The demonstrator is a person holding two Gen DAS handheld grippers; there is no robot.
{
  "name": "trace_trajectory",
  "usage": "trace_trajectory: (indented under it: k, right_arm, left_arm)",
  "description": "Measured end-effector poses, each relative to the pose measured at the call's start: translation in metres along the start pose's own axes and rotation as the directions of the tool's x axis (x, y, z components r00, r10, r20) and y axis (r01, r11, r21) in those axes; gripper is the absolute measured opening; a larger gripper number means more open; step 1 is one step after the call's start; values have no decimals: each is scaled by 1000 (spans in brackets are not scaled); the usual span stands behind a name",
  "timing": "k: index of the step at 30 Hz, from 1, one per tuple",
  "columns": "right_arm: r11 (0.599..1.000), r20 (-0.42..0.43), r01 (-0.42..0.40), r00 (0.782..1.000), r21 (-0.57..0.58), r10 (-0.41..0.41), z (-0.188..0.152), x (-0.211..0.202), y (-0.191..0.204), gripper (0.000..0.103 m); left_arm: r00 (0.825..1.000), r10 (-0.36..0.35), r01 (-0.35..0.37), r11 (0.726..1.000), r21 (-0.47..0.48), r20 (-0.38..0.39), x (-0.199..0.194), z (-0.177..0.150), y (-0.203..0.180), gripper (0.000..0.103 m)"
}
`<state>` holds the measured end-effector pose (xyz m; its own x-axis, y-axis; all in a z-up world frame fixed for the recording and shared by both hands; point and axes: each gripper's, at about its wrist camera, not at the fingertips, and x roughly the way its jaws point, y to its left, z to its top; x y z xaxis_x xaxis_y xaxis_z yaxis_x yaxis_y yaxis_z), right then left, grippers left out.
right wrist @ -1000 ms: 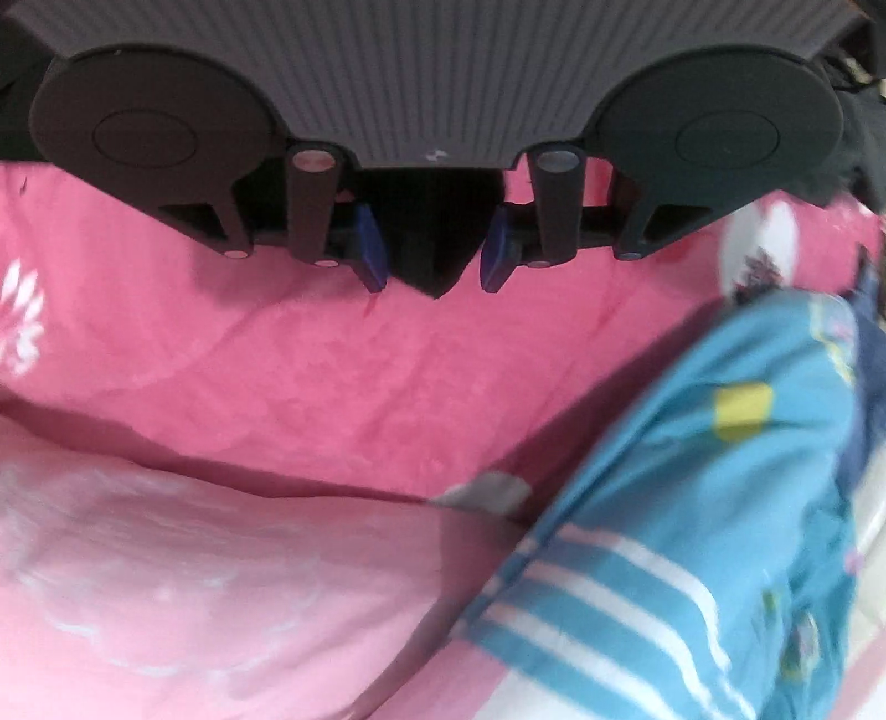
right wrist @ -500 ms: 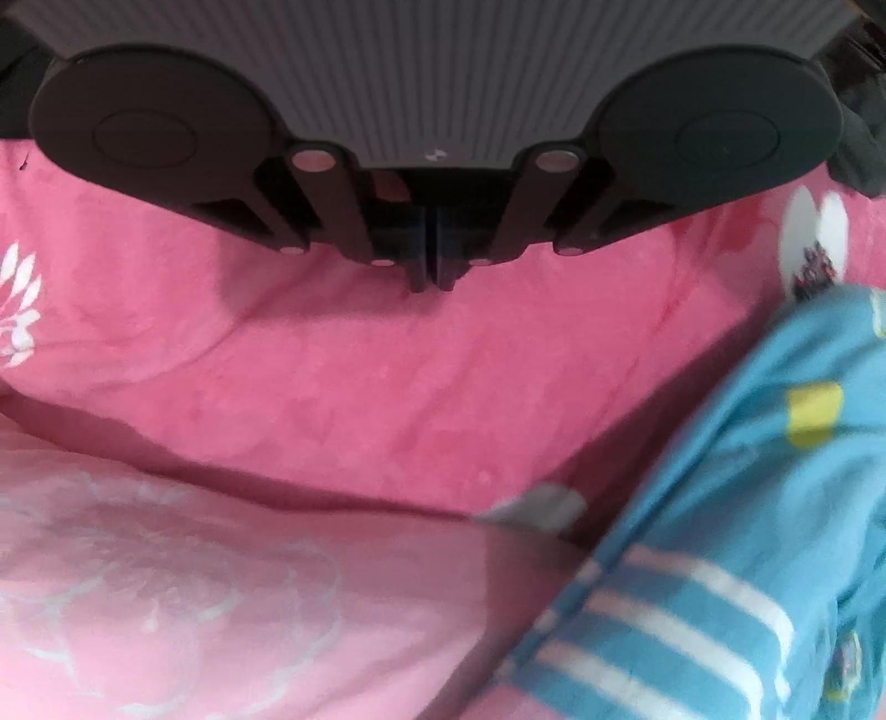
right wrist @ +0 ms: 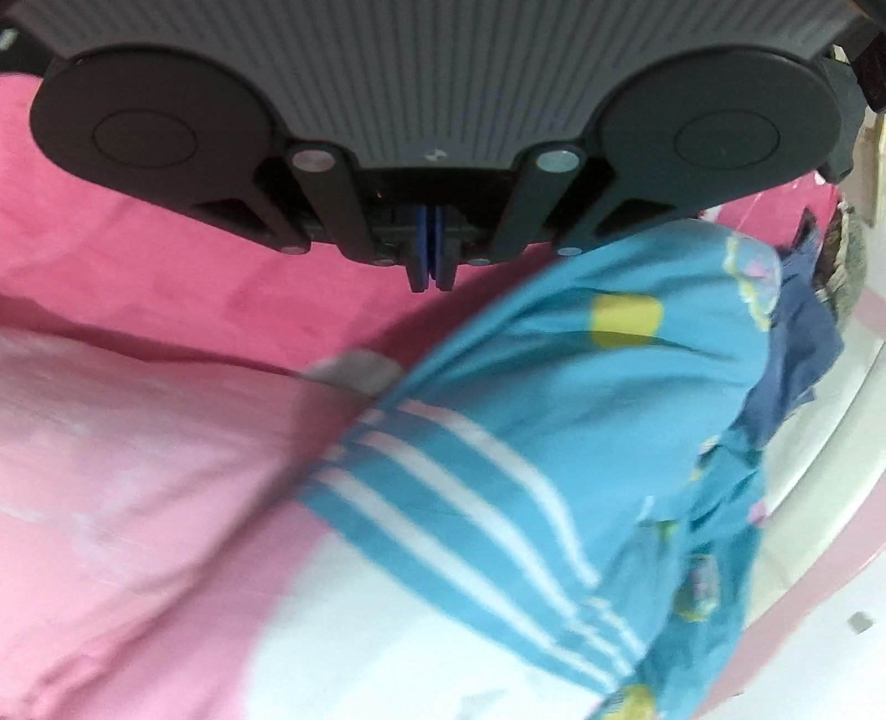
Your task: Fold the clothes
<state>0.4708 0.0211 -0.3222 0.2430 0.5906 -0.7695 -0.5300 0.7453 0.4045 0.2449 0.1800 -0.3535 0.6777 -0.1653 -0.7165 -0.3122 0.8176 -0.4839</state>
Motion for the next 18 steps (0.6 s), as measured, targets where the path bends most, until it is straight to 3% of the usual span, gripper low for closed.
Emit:
trace_trajectory:
  k: [6,13,18]
  right_arm:
    - [992,29,-97,995,-78,99,5,16,25,1]
    - [955,56,-208,973,-210,225,7,26,53,1]
    - [927,5,-210,975,-312,223,-1,54,74,1]
  left_arm:
    - [999,44,-43,997,-58,4,-5,2,17,6]
    - [997,82,-80,990,-119,14,-9,-3,34,6]
    - [993,117,-118,982,-144,-20,-5,-10,47,6]
